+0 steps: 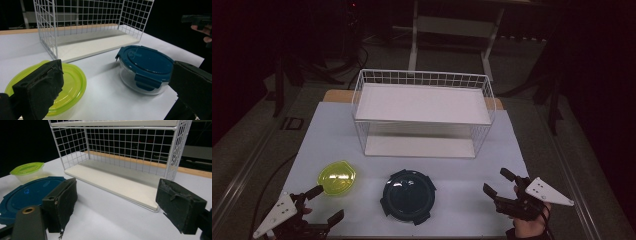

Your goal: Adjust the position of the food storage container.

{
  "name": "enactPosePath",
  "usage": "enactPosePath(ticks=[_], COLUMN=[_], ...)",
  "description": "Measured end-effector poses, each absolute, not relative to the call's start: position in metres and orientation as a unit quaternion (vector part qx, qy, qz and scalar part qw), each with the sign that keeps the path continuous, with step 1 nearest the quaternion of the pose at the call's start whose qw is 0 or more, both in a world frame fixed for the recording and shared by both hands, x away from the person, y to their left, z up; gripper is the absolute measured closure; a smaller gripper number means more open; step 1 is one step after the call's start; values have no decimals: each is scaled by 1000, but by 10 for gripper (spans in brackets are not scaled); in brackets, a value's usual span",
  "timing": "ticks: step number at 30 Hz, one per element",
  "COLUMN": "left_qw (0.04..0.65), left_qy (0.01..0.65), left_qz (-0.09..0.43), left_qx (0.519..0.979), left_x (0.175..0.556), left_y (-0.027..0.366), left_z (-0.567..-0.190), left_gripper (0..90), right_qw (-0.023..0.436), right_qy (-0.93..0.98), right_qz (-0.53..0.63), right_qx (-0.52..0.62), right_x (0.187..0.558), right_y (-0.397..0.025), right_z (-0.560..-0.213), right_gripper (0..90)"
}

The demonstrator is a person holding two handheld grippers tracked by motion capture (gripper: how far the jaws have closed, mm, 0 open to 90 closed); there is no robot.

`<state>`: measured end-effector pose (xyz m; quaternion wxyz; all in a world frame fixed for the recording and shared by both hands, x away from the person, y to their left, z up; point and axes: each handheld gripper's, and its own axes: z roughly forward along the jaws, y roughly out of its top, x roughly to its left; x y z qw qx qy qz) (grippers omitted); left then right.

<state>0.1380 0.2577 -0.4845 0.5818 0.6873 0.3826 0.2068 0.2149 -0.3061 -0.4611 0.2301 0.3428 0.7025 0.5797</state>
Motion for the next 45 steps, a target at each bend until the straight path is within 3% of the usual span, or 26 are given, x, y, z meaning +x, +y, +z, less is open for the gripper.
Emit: enactPosePath(ticks=[11, 20, 23, 29, 34, 39, 45], left_qw=[571, 548, 534, 521, 495, 459, 423], left_qy=[369, 353, 351, 336, 332, 332, 327], left_qz=[210, 159, 148, 127, 115, 97, 91], left_qx=[703, 741, 755, 774, 795, 819, 840], left_x=[152, 170, 172, 171, 171, 171, 173], left_y=[259, 238, 229, 215, 204, 188, 176], left_z=[-454, -446, -448, -459, -468, -482, -495], left_gripper=[0, 0, 100, 446, 645, 690, 842], right_qw=[232, 230, 229, 226, 224, 224, 221], right_qy=[698, 697, 697, 697, 698, 698, 697], right_qz=[584, 585, 586, 588, 588, 588, 589], right_qx=[343, 344, 344, 343, 342, 342, 344], right_x=[214, 214, 214, 215, 215, 215, 215], right_y=[-306, -306, -306, -307, -306, -306, -306], right_z=[-459, -459, -459, -460, -460, -460, -460], right_gripper=[171, 171, 171, 171, 171, 172, 172])
